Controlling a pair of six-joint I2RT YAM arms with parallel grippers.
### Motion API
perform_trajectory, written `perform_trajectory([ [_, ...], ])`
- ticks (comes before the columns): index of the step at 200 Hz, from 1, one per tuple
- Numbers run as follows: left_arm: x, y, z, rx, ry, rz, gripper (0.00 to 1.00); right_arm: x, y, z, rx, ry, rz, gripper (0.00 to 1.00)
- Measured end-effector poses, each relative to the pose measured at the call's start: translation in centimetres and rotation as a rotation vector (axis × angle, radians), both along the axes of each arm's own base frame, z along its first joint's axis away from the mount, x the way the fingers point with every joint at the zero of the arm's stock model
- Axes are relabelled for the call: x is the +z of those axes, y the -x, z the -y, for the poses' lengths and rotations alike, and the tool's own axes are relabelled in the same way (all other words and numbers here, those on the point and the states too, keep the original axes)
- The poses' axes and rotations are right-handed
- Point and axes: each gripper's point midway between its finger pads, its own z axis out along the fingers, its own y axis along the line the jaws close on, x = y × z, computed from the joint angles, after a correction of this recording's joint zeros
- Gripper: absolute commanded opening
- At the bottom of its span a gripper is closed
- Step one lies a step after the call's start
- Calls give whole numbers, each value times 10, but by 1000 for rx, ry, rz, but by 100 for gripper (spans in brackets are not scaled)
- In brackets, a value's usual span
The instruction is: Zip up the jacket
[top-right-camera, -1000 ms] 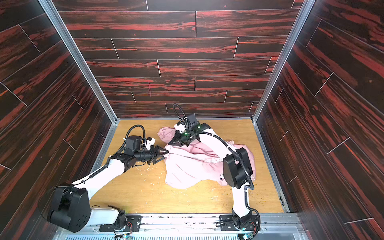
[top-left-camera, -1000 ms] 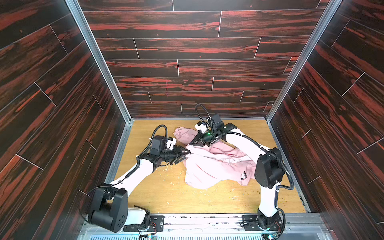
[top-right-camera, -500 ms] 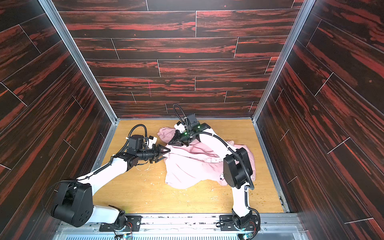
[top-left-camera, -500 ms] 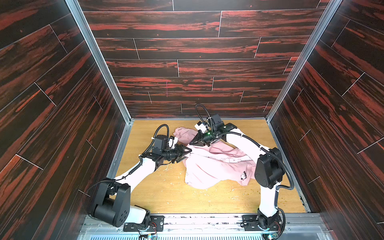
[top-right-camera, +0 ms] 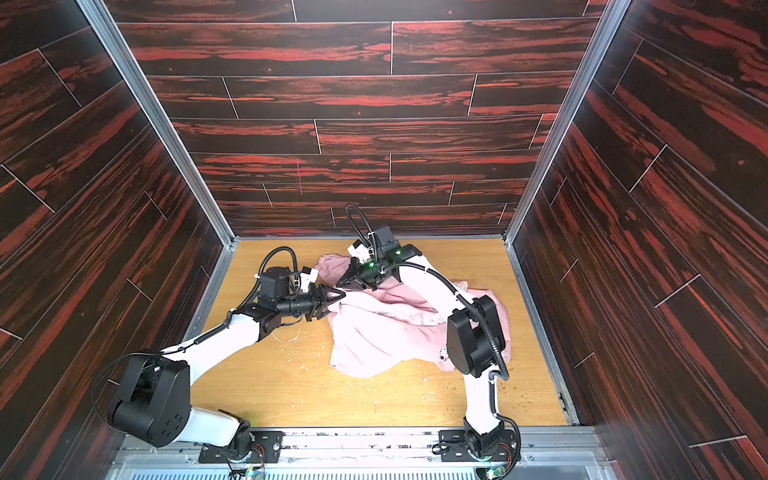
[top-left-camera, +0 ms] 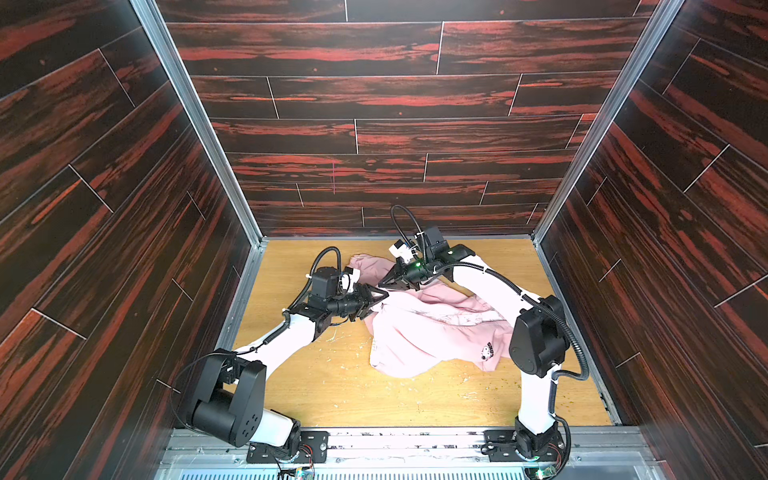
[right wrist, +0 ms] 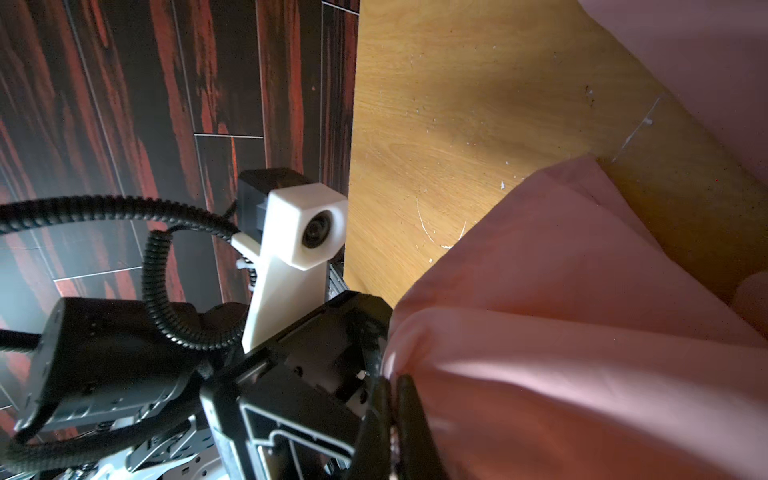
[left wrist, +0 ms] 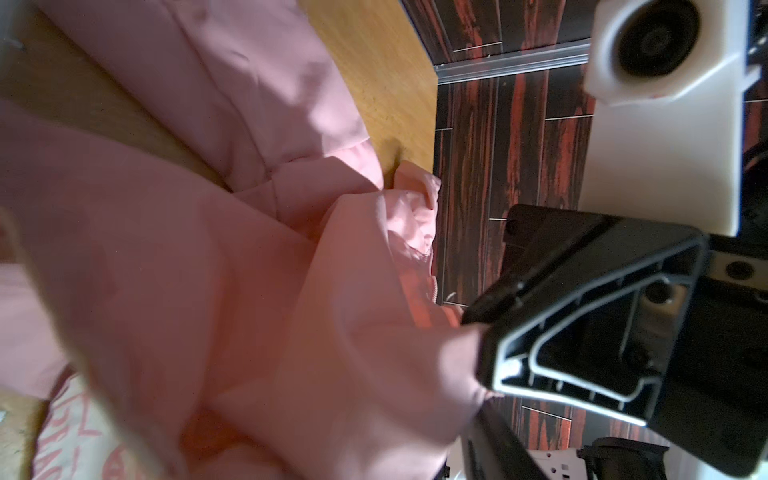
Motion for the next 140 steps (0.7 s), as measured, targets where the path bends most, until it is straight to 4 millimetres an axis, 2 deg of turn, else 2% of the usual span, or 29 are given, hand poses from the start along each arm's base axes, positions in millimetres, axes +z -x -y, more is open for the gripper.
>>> perform_trajectory([
  [52, 9, -3, 2, 2, 37, 28, 24, 2, -3, 3, -6, -4, 2, 0],
  [116, 13, -1, 4, -3, 74, 31, 11, 2, -8, 10, -20, -4, -10, 0],
  [140, 16, -1, 5, -8, 88, 32, 7, 1, -11, 15, -32, 1, -18, 27],
])
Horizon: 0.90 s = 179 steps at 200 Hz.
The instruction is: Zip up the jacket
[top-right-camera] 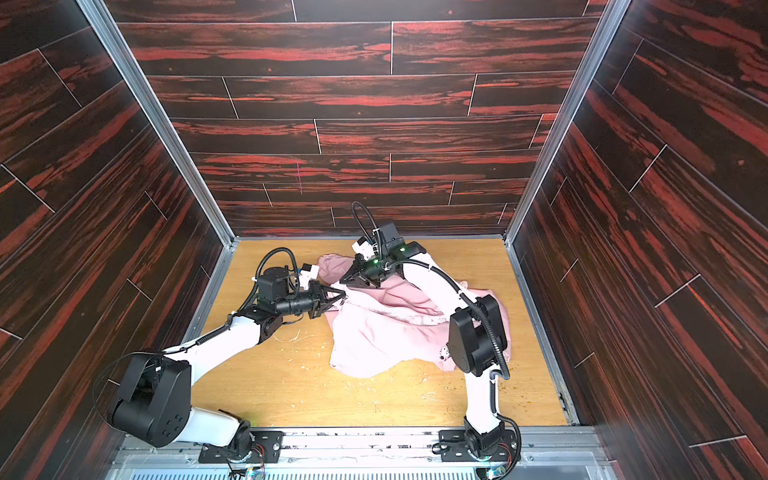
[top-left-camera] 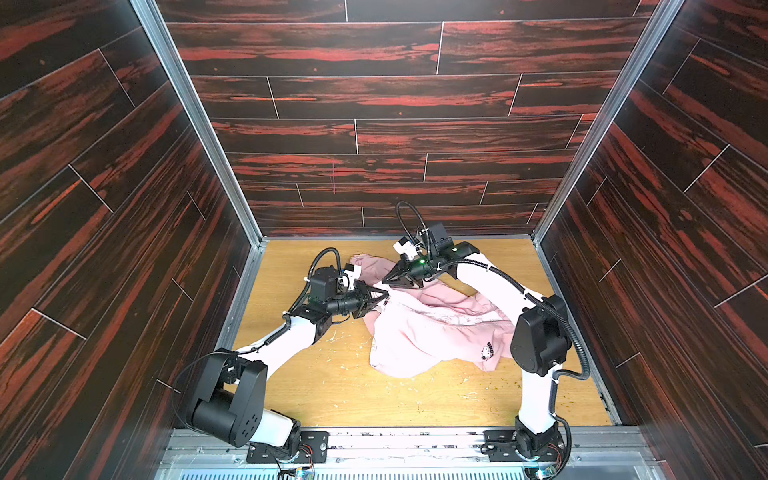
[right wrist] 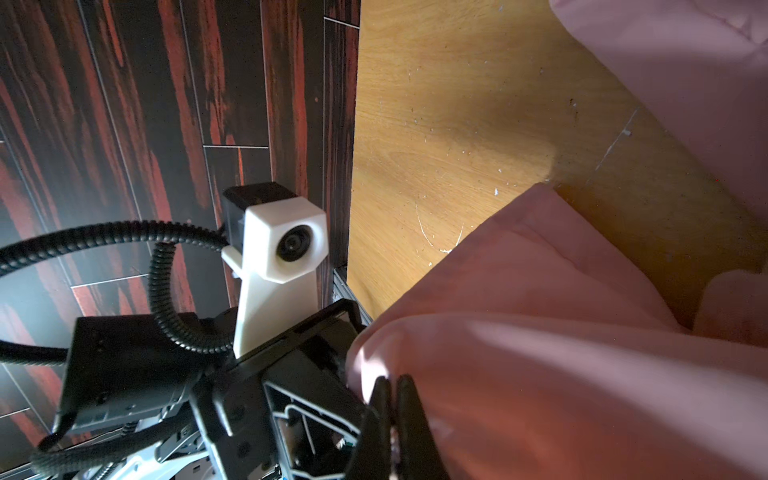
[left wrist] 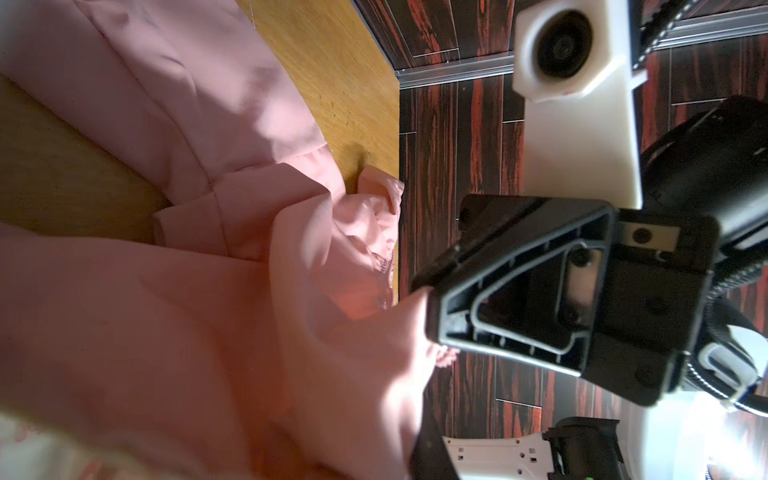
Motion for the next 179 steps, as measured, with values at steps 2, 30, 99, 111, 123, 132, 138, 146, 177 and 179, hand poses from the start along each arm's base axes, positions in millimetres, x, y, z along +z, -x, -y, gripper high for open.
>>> perform_trajectory([
  [2, 0, 0, 0, 0, 1, -1, 7, 0, 0, 0, 2, 0, 6, 28],
  [30, 0, 2, 1, -10, 13, -19, 5, -2, -12, 20, -43, 10, 22, 41],
  [99, 13, 11, 8, -67, 68, -76, 2, 38, 12, 61, -23, -98, 149, 38],
  [111, 21, 12, 10, -86, 80, -78, 2, 47, 25, 59, 14, -142, 169, 36],
  [123, 28, 13, 11, -105, 89, -81, 2, 50, 35, 57, 45, -175, 178, 34],
  [132, 33, 14, 13, -120, 97, -84, 2, 51, 41, 56, 64, -196, 179, 32],
  [138, 37, 15, 14, -128, 102, -86, 2, 49, 45, 56, 75, -208, 176, 32],
  [146, 39, 16, 14, -137, 108, -91, 2, 46, 48, 56, 85, -220, 172, 31],
  [177, 46, 19, 16, -158, 126, -121, 1, 30, 58, 54, 111, -247, 136, 28],
  [179, 46, 19, 16, -159, 127, -124, 1, 29, 58, 53, 113, -249, 135, 28],
])
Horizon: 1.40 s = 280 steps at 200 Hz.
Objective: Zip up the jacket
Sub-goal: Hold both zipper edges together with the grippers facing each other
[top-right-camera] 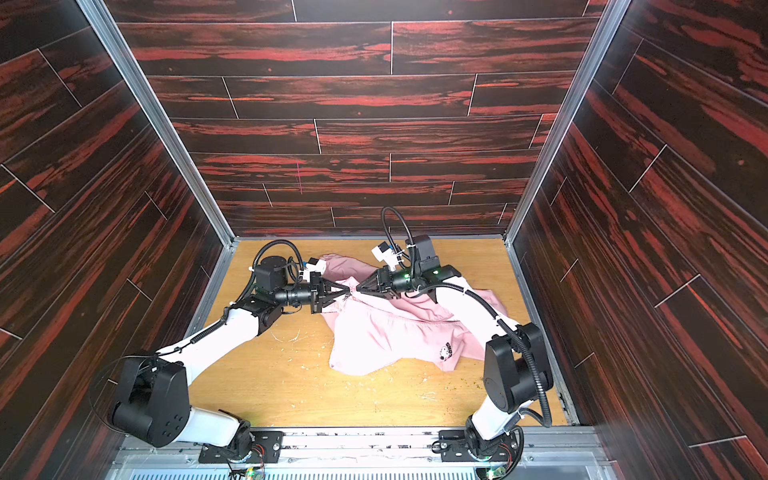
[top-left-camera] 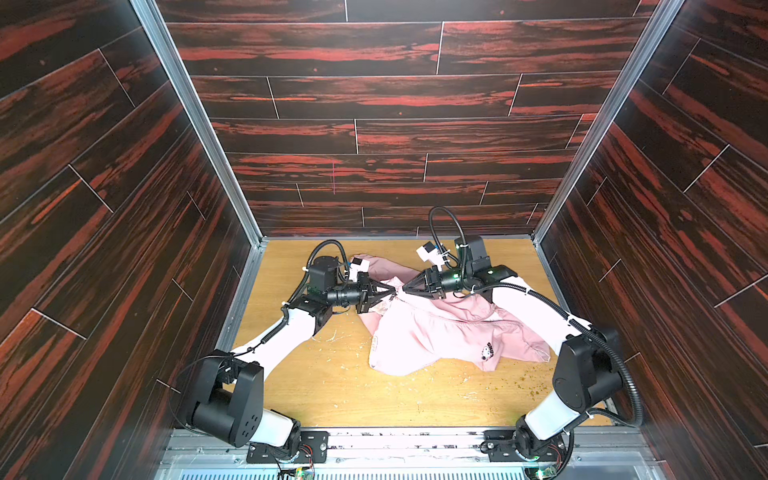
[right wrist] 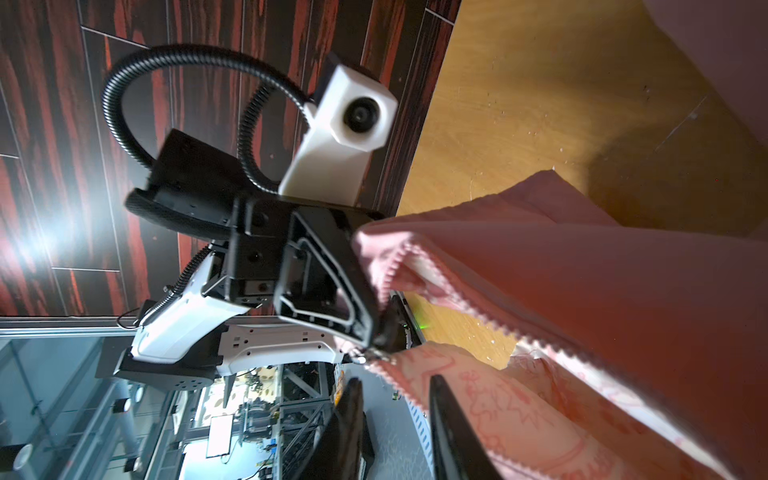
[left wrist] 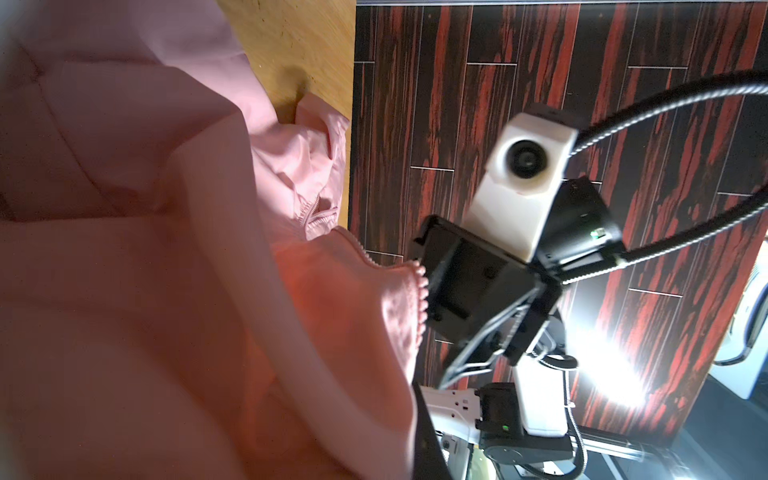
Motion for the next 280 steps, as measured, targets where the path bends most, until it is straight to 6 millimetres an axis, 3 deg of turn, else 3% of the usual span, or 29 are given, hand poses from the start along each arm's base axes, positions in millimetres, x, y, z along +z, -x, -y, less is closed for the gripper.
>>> perform_trajectory([
  [105, 0, 1, 2, -10, 16, -57, 0, 12, 3, -9, 41, -76, 43, 32],
  [166, 5, 0, 2, -11, 21, -54, 0, 11, 4, -9, 43, -76, 43, 40],
  [280, 6, -1, 3, -13, 24, -60, 0, 10, 7, -19, 68, -77, 35, 33],
])
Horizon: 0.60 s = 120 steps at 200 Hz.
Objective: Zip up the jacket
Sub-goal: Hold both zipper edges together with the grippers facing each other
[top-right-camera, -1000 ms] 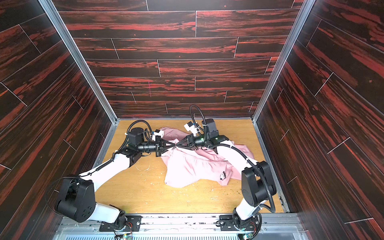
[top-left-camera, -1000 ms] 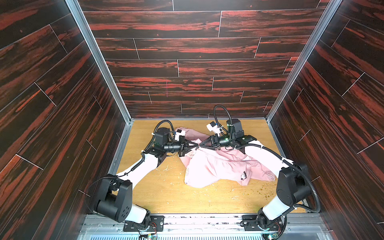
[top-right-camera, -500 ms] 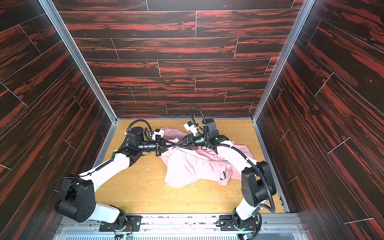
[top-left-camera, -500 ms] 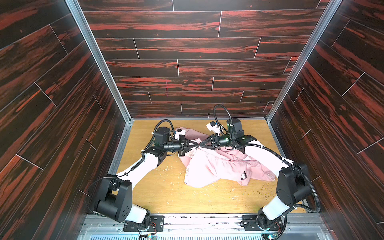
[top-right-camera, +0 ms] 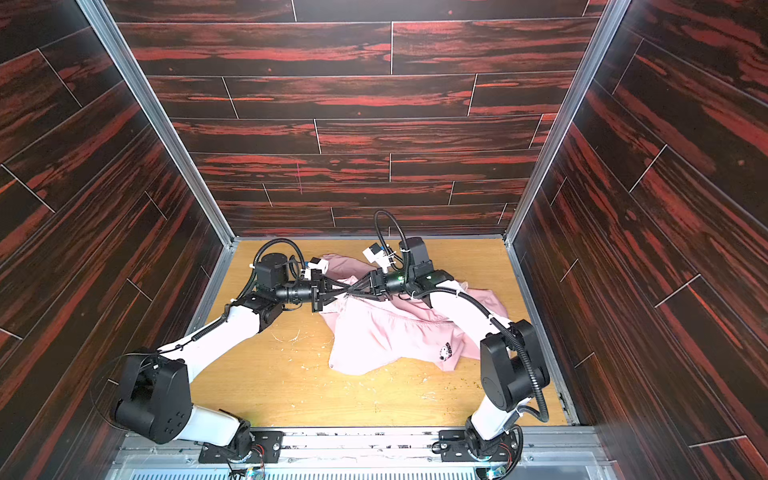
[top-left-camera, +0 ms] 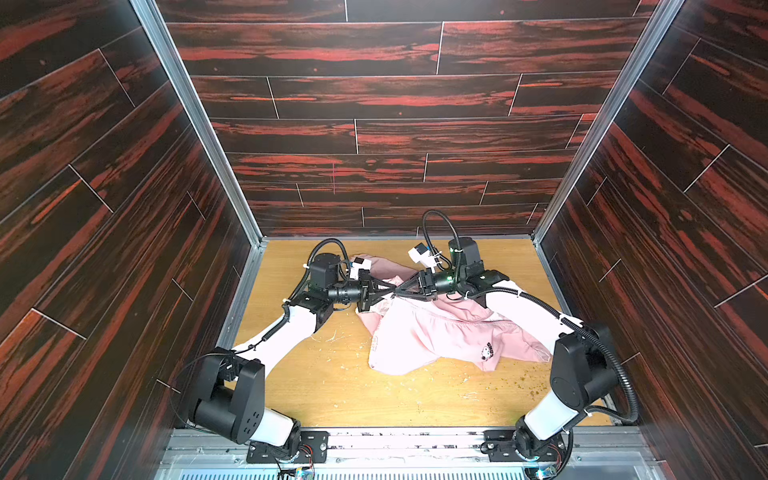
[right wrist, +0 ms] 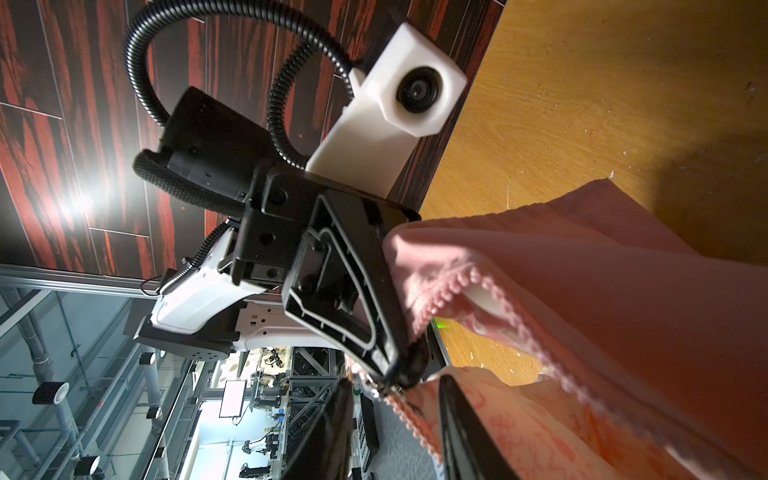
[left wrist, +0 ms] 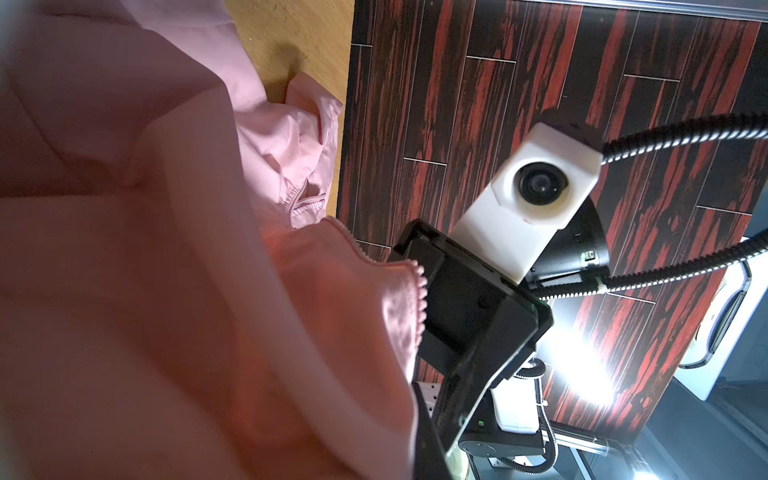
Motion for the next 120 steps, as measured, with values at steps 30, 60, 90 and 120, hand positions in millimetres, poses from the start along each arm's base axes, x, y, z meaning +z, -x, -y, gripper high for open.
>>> perform_trajectory([
  [30, 0, 0, 0, 0, 0, 0, 0, 0, 0, -1, 1, 0, -3, 27],
  [60, 0, 0, 0, -1, 1, 0, 0, -1, 0, -1, -1, 3, -7, 19],
  [90, 0, 0, 0, -1, 0, -1, 0, -1, 0, -1, -2, 4, -8, 12],
  [120, 0, 0, 0, -1, 0, 0, 0, -2, 0, -1, -2, 5, -11, 8],
])
